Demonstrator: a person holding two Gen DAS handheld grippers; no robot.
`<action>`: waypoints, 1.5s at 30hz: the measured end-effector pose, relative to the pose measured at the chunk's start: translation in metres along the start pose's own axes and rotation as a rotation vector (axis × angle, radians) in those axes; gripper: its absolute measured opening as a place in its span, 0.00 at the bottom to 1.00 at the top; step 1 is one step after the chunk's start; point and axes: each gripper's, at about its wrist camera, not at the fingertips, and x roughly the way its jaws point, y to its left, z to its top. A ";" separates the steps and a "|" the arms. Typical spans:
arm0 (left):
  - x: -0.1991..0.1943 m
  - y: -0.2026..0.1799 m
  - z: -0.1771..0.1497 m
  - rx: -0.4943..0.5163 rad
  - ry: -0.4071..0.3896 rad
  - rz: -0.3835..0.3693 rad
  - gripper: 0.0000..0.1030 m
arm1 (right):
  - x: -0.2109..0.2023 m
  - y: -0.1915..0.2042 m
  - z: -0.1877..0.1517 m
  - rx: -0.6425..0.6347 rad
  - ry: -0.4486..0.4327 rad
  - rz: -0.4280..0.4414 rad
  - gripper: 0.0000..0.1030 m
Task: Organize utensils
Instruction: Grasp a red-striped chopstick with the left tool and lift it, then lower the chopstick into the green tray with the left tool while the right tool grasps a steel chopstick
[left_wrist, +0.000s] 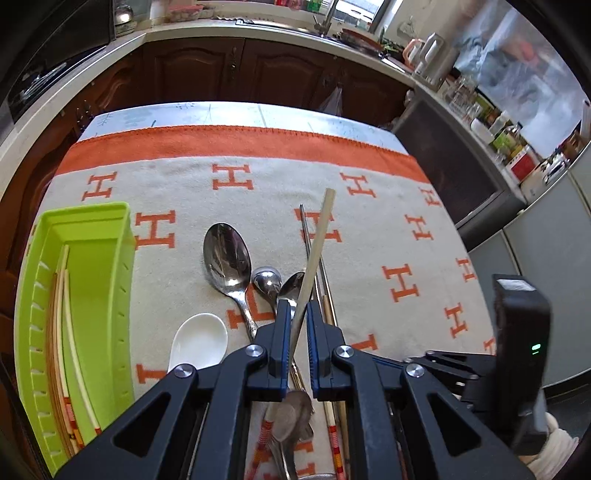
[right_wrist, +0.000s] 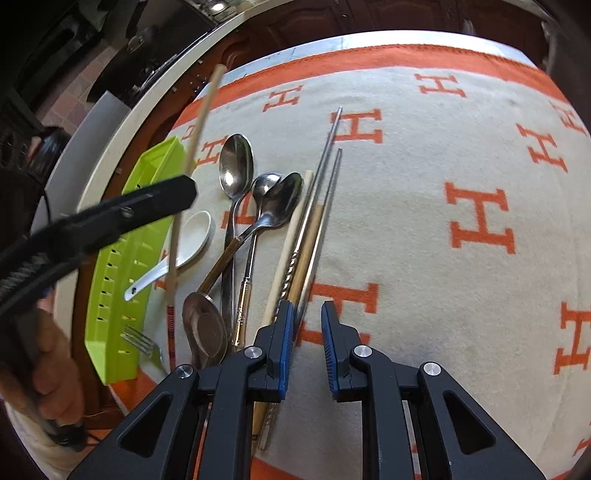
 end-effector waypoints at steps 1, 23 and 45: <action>-0.005 0.001 -0.001 -0.009 -0.004 -0.006 0.06 | 0.001 0.007 0.000 -0.018 -0.003 -0.024 0.16; -0.094 0.019 -0.014 -0.074 -0.150 -0.115 0.03 | -0.008 0.029 -0.018 -0.107 -0.074 -0.227 0.00; -0.208 0.091 -0.057 -0.130 -0.277 0.171 0.03 | -0.011 0.020 -0.020 -0.001 0.008 -0.120 0.02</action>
